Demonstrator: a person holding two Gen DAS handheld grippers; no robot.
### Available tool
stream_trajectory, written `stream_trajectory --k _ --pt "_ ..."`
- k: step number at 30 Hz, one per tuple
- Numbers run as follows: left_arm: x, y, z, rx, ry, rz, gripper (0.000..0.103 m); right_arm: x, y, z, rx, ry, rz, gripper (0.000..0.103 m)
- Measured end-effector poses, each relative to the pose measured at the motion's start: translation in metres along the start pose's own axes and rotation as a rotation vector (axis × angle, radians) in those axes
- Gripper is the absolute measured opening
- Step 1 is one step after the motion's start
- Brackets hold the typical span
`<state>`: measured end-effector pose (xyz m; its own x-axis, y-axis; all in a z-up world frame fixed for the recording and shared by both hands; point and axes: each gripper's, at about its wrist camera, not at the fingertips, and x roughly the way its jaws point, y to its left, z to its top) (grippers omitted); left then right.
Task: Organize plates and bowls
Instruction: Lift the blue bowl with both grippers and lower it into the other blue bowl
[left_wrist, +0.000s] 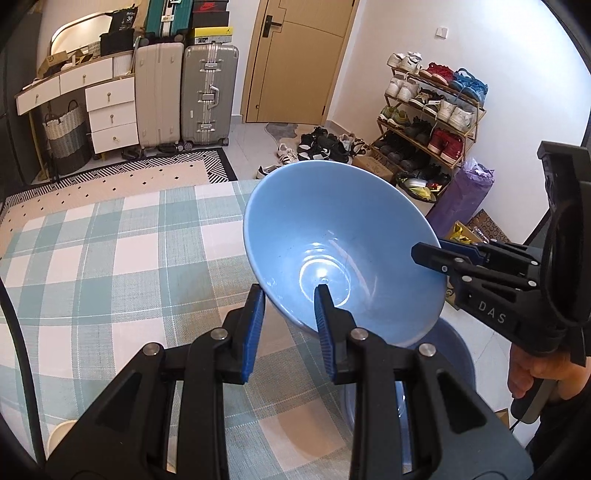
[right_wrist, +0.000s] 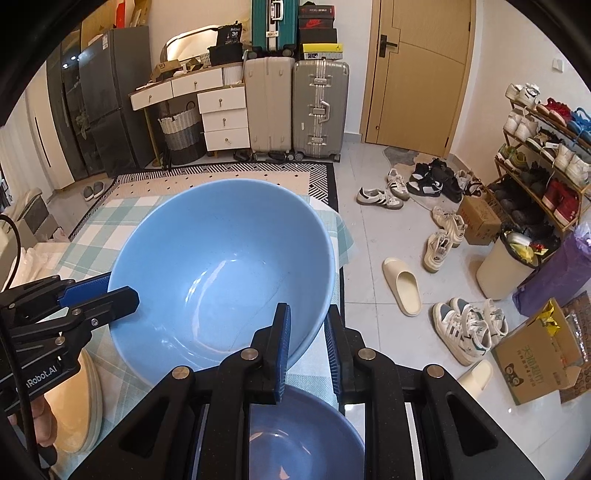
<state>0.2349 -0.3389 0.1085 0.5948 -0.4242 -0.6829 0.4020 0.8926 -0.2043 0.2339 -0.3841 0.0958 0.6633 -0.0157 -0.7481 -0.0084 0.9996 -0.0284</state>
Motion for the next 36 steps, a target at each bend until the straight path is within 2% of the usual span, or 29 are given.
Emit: stream_trajectory --k 10,22,27,36 --pt "-0.05 -0.027 -0.004 0.033 -0.038 -0.023 0.024 -0.057 0.004 -0.011 0.009 -0.054 -0.022 0.019" --pt "-0.102 -0.059 -0.024 0.076 -0.049 -0.044 0.024 -0.11 0.012 -0.033 0.032 -0.073 -0.053 0.02" --pt "-0.115 -0.07 -0.037 0.088 -0.037 -0.05 0.024 -0.122 0.016 -0.043 0.04 -0.076 -0.053 0.02" --pt "-0.115 -0.087 -0.059 0.12 -0.012 -0.05 0.024 -0.135 0.017 -0.075 0.067 -0.067 -0.05 0.021"
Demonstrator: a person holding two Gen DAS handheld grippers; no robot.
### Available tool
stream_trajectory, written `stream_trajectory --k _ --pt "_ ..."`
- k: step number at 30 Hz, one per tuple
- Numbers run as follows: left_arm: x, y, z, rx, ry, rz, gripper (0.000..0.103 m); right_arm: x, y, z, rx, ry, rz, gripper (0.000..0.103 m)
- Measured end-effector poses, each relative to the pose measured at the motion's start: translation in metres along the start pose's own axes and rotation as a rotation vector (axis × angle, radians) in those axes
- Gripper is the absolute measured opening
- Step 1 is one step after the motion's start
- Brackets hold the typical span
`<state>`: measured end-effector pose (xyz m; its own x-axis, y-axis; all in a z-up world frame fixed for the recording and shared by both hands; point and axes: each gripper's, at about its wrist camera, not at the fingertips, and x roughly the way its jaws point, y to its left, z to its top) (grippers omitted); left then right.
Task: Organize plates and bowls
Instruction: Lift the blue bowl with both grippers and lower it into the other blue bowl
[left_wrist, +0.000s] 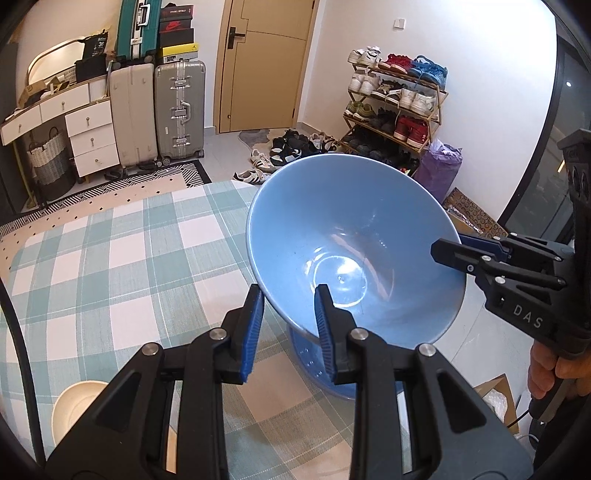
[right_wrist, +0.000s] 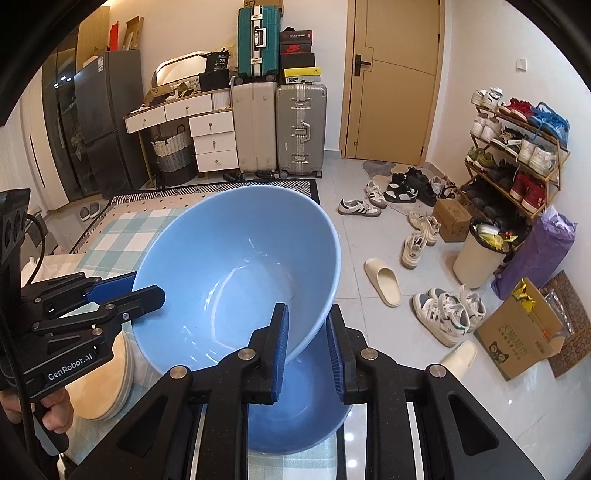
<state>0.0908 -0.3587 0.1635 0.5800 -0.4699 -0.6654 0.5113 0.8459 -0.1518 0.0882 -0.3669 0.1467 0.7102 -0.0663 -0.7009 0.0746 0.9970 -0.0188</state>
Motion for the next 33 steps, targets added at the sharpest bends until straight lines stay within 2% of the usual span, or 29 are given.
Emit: stream_trajectory --k 10,33 --pt "0.013 -0.016 -0.022 0.021 0.036 -0.007 0.024 0.008 -0.008 -0.027 0.033 0.029 0.003 0.021" --pt "0.073 -0.008 -0.054 0.06 0.101 0.002 0.024 0.034 -0.022 -0.067 0.088 0.092 -0.02 0.021"
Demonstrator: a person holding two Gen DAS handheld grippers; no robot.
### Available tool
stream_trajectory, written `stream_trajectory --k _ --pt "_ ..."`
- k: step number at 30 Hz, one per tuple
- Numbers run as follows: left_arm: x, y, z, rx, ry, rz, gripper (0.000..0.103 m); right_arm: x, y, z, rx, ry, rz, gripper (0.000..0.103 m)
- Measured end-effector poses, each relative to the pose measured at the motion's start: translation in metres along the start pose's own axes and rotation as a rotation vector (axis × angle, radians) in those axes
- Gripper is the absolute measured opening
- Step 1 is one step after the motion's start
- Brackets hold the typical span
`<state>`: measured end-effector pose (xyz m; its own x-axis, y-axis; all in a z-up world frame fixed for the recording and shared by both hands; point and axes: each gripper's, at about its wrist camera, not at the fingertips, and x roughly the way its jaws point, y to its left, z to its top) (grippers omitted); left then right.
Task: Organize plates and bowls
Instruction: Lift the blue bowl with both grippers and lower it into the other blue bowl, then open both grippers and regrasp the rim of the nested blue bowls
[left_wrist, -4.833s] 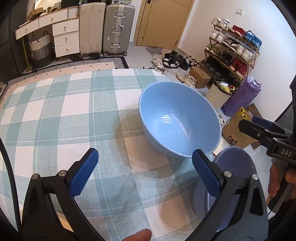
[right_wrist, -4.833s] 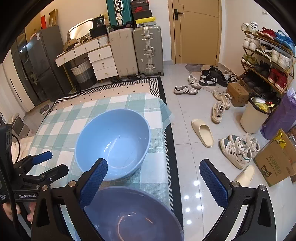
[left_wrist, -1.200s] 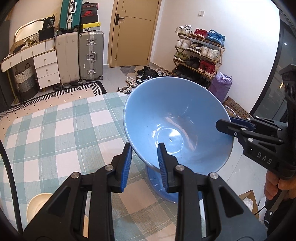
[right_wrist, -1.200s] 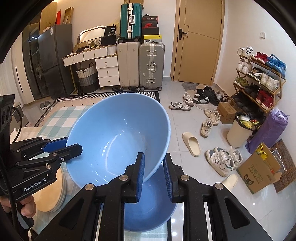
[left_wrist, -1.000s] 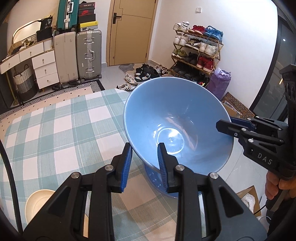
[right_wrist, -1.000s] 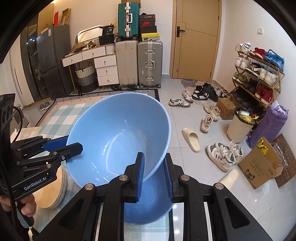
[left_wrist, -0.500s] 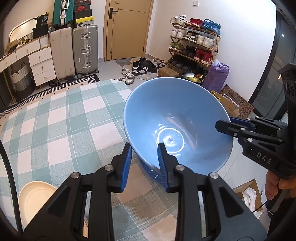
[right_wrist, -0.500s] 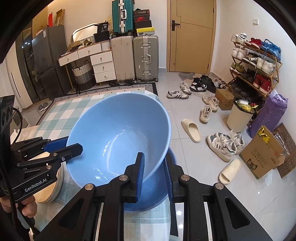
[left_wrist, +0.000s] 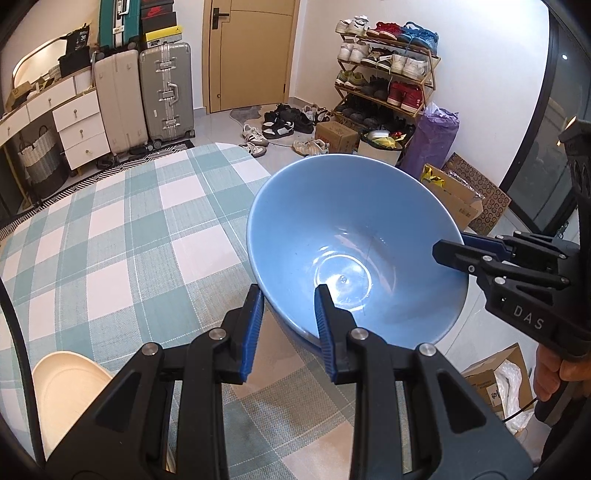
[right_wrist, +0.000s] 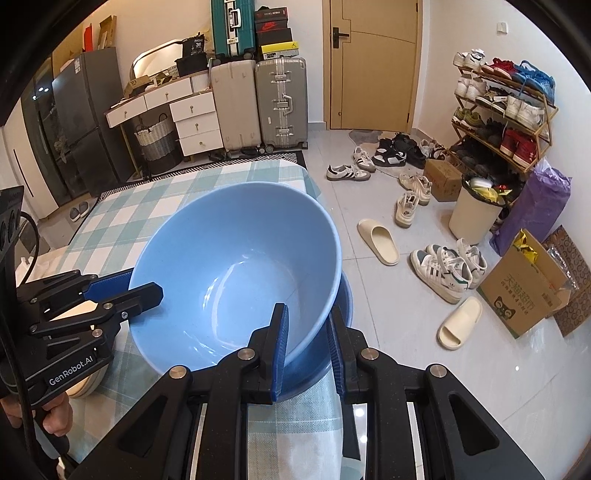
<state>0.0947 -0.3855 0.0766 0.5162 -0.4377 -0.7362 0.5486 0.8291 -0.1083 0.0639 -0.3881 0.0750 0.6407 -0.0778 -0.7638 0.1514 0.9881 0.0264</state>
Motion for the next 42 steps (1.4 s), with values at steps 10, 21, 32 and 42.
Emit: stream_trajectory --k 10,21,32,42 --pt "0.021 -0.003 -0.007 0.026 0.016 0.021 0.024 0.016 -0.004 -0.008 -0.006 0.027 -0.03 0.021" --pt "0.037 -0.008 -0.012 0.058 0.021 0.046 0.025 0.027 -0.001 -0.013 -0.039 0.043 -0.098 0.021" --pt "0.041 0.001 -0.017 0.049 0.022 0.016 0.029 0.032 0.004 -0.018 -0.07 0.044 -0.148 0.023" --pt "0.038 0.018 -0.014 -0.002 0.016 -0.019 0.061 0.032 -0.002 -0.02 -0.06 0.037 -0.121 0.037"
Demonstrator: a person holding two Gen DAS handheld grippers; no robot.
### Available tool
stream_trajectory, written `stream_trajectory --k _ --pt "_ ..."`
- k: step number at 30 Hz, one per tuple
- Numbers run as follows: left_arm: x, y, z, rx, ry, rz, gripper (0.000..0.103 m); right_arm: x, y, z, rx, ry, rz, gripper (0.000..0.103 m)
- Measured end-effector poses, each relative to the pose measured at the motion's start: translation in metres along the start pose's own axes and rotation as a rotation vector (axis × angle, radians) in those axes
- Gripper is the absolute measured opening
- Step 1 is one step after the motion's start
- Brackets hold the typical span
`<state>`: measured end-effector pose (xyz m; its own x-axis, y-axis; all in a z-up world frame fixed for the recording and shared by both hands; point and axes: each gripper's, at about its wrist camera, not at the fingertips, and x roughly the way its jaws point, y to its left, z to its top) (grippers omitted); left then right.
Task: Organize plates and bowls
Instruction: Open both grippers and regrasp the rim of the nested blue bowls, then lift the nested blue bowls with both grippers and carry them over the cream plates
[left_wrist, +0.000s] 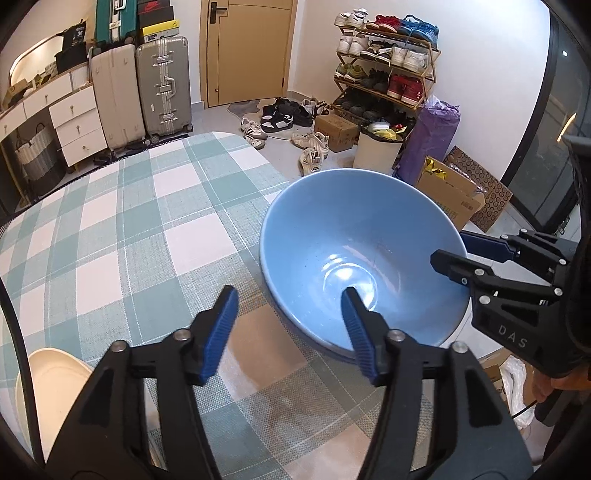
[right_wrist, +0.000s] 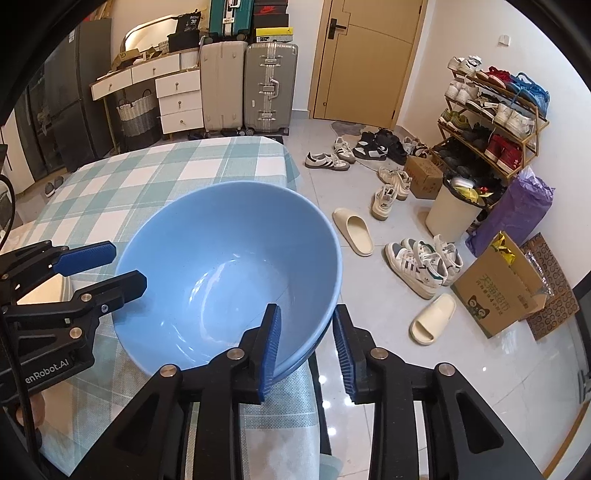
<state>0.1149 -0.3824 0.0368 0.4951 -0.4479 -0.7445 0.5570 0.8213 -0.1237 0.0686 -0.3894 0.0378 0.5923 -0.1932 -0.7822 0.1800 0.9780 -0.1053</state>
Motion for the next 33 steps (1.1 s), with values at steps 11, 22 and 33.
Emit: stream_trajectory --k 11,22,33 --pt "0.005 0.027 0.001 -0.096 0.019 -0.05 0.081 0.003 -0.015 -0.001 0.086 -0.036 0.058 0.081" --pt "0.021 0.039 -0.003 -0.156 0.029 -0.078 0.1 0.024 -0.034 -0.008 0.193 -0.033 0.134 0.081" --pt "0.046 0.045 -0.004 -0.233 0.076 -0.124 0.08 0.045 -0.043 -0.016 0.279 -0.025 0.267 0.061"
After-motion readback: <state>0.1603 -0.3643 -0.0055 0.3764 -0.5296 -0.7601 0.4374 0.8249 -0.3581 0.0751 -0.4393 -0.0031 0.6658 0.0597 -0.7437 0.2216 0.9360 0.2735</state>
